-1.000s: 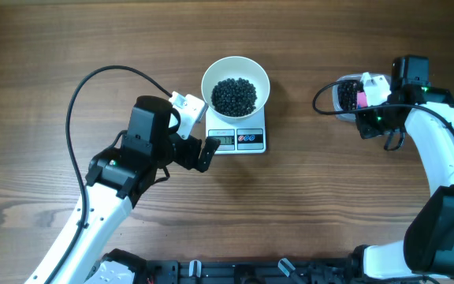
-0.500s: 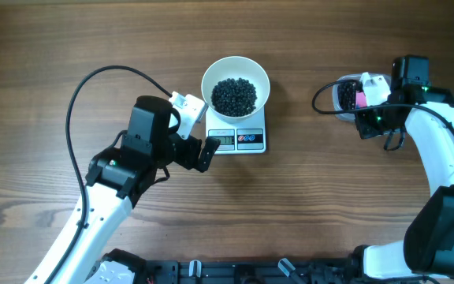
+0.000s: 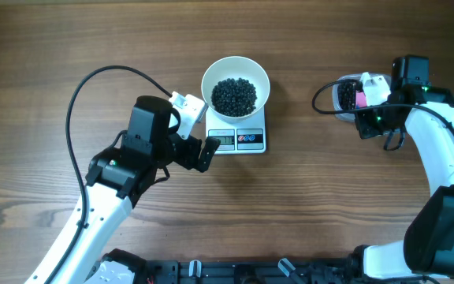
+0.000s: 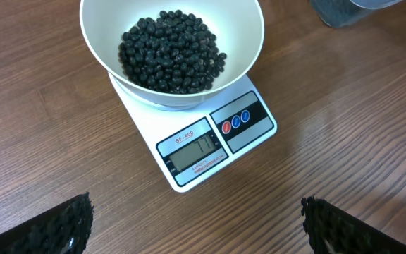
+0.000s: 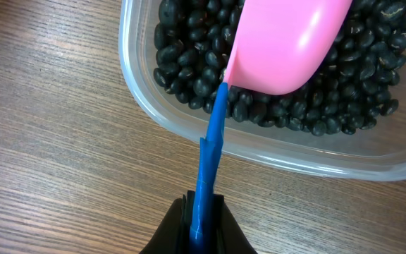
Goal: Scoop item into bowl and weigh 150g on scale
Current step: 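Drag the pink scoop through the black beans in the tub to fill it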
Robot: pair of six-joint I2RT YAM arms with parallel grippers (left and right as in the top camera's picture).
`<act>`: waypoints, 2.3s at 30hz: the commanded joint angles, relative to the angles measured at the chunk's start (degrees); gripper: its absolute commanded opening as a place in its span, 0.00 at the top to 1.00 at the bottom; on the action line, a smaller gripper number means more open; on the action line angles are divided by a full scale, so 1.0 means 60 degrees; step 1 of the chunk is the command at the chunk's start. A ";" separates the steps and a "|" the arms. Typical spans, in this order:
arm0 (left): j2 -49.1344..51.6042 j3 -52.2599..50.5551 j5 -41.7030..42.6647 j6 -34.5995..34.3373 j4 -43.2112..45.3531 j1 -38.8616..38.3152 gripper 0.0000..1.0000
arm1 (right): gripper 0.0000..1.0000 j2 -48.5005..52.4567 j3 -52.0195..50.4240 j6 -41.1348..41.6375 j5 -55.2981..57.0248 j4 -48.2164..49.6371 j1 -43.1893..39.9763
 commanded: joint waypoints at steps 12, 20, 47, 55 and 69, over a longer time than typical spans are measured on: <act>0.0073 -0.0047 0.0084 0.0109 -0.0004 -0.0033 0.00 | 0.96 0.0175 0.0098 0.0295 -0.0798 -0.0033 0.0135; 0.0073 -0.0047 0.0084 0.0109 -0.0004 -0.0033 0.00 | 0.96 0.0175 0.0095 0.0262 -0.1147 -0.0233 0.0135; 0.0073 -0.0047 0.0080 0.0109 -0.0004 -0.0033 0.00 | 0.96 0.0175 0.0124 0.0244 -0.1559 -0.0419 0.0113; 0.0073 -0.0047 0.0084 0.0109 -0.0007 -0.0033 0.00 | 0.96 0.0175 0.0124 0.0769 -0.1588 -0.0441 -0.0335; 0.0073 -0.0047 0.0080 0.0109 -0.0004 -0.0033 0.00 | 0.96 0.0175 0.0120 0.0699 -0.3311 -0.0568 -0.0892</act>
